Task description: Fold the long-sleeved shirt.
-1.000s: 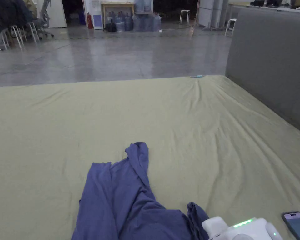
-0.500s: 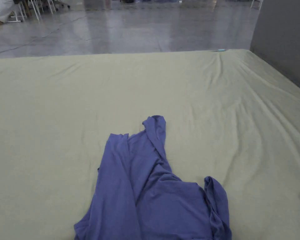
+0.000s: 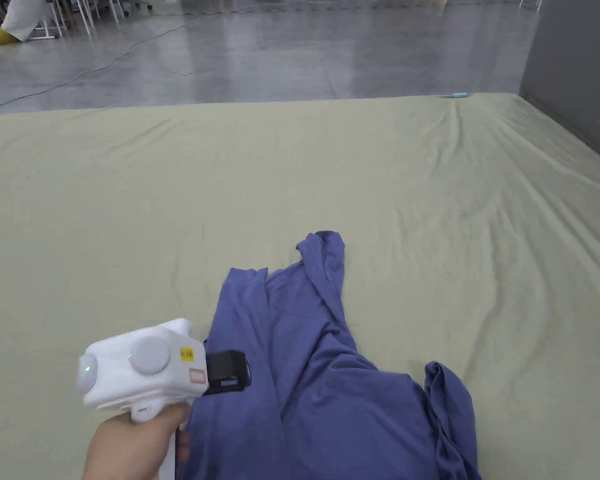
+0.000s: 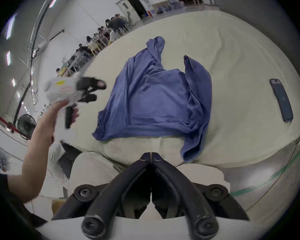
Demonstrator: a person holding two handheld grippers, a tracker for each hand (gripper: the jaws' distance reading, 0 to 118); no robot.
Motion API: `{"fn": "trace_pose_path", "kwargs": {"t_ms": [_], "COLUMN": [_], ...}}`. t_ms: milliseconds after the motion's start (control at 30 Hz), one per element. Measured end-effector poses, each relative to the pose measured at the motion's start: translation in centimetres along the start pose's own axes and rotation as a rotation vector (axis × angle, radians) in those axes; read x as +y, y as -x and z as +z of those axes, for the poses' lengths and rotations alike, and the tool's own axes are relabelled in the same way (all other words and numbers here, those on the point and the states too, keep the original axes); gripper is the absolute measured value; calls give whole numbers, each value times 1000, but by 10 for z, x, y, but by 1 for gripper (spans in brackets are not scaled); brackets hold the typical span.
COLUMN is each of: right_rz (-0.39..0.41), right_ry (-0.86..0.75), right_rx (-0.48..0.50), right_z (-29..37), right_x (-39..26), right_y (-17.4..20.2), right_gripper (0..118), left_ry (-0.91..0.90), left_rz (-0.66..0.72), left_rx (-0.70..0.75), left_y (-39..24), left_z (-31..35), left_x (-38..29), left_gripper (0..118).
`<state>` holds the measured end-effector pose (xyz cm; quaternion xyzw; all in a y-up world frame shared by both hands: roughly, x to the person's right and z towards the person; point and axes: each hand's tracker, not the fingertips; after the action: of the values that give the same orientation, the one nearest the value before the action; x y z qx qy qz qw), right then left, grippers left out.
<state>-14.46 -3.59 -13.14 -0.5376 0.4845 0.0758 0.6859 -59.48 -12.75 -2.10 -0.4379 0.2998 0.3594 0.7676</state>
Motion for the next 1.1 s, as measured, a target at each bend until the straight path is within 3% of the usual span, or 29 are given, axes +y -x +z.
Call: {"fn": "trace_pose_path", "kwargs": {"t_ms": [100, 133, 167, 233, 267, 300, 333, 433, 567, 733, 867, 1100], "right_rz": [28, 28, 25, 12, 8, 6, 7, 23, 29, 36, 22, 24], "right_ry": [6, 6, 7, 5, 5, 6, 7, -6, -37, -57, -66, -42], "right_rx": [-43, -48, -53, -60, -60, -57, -55, -55, -31, -28, -32, -35], "right_z": [3, 4, 5, 5, 5, 4, 6, 6, 14, 21, 23, 16], "right_x": [-2, -2, -2, -2, -1, 0, 3, 7, 8, 9, 9, 9], "right_y": [-1, -2, -3, -11, -12, -12, -8, -1, 6, 7, 4, 6], "right_gripper": [0, 0, 0, 0, 0, 0, 0, 0, 0, 0, 0, 0], "left_ry": [42, 55, 69, 49, 29, 7, -33, -37, -138, -179, -212, -69], "left_rz": [-24, -64, -110, -169, -215, -243, -259, -226, -267, -235, -249, -127], "left_rx": [84, 123, 187, 153, 116, 129, 182, 56, 20, -87, -44, 22], "left_y": [-2, -4, -7, -14, -18, -21, -23, -16, -15, -9, -9, 48], "left_z": [-35, -43, -45, -33, -26, -19, -8, 9, 64, 144, 194, 176], "left_x": [22, 24, 25, 25, 24, 22, 21, 29, 11, -49, -113, -152], "left_gripper": [112, 103, 81, 75, 57, 20, 0, 0, 0, 0, 0, 0]}}
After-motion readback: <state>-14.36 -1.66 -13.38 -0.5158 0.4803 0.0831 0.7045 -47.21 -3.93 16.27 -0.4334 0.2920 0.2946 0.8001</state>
